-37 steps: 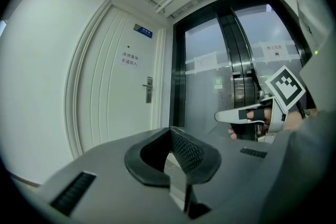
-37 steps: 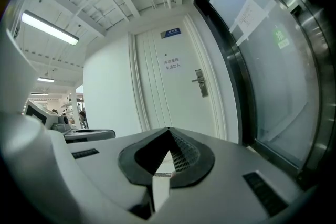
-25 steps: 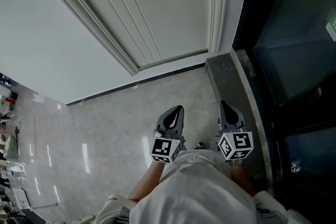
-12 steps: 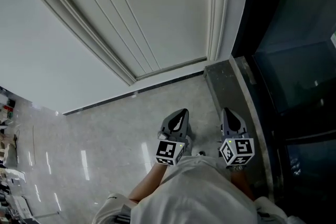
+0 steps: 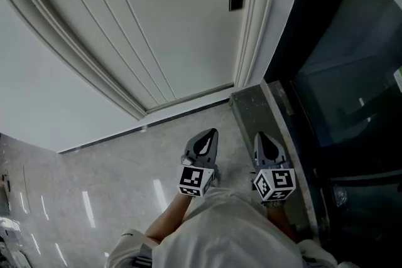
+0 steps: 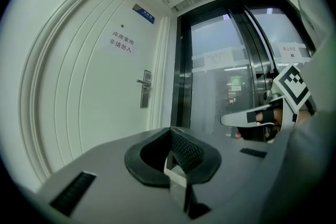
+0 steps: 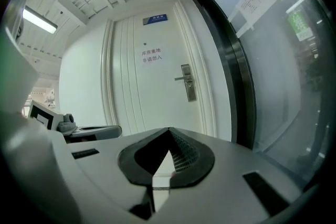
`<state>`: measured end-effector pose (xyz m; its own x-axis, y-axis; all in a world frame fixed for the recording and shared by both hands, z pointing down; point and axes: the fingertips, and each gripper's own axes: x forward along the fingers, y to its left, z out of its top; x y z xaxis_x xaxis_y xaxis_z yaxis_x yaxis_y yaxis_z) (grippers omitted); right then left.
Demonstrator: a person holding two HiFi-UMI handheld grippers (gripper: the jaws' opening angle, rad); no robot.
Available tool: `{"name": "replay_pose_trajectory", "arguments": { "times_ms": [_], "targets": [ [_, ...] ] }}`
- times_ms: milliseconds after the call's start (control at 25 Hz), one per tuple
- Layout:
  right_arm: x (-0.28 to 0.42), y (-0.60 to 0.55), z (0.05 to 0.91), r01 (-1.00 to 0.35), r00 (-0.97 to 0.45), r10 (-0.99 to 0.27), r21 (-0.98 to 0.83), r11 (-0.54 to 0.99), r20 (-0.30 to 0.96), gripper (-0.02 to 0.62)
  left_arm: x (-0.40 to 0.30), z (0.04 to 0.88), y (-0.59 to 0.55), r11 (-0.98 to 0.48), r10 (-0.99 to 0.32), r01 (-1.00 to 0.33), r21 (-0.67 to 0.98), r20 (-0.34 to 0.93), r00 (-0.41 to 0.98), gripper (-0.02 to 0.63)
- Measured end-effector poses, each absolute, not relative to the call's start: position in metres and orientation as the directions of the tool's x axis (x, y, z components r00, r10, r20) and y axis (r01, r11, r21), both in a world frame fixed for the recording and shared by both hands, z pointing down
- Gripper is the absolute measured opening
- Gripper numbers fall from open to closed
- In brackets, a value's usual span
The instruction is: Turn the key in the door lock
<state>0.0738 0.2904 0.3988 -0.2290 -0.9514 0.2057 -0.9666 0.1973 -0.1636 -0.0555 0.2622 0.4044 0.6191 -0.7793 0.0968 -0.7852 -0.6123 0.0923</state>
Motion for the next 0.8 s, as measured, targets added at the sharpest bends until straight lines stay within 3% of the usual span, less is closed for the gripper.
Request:
{"name": "replay_pose_trajectory", "arguments": {
  "times_ms": [360,800],
  "targets": [
    [0.069,0.229,0.396,-0.984,-0.133,-0.970,-0.144,0.105,0.205,-0.005,-0.066,0.403,0.188,-0.665,-0.736,-0.740,0.105,0.080,0.672,0.009],
    [0.060,0.186,0.402,-0.987,-0.124,-0.967,-0.131,0.097,0.222,-0.005,-0.072,0.411,0.143,-0.671,-0.726,-0.733,0.112,0.102,0.680,0.008]
  ]
}}
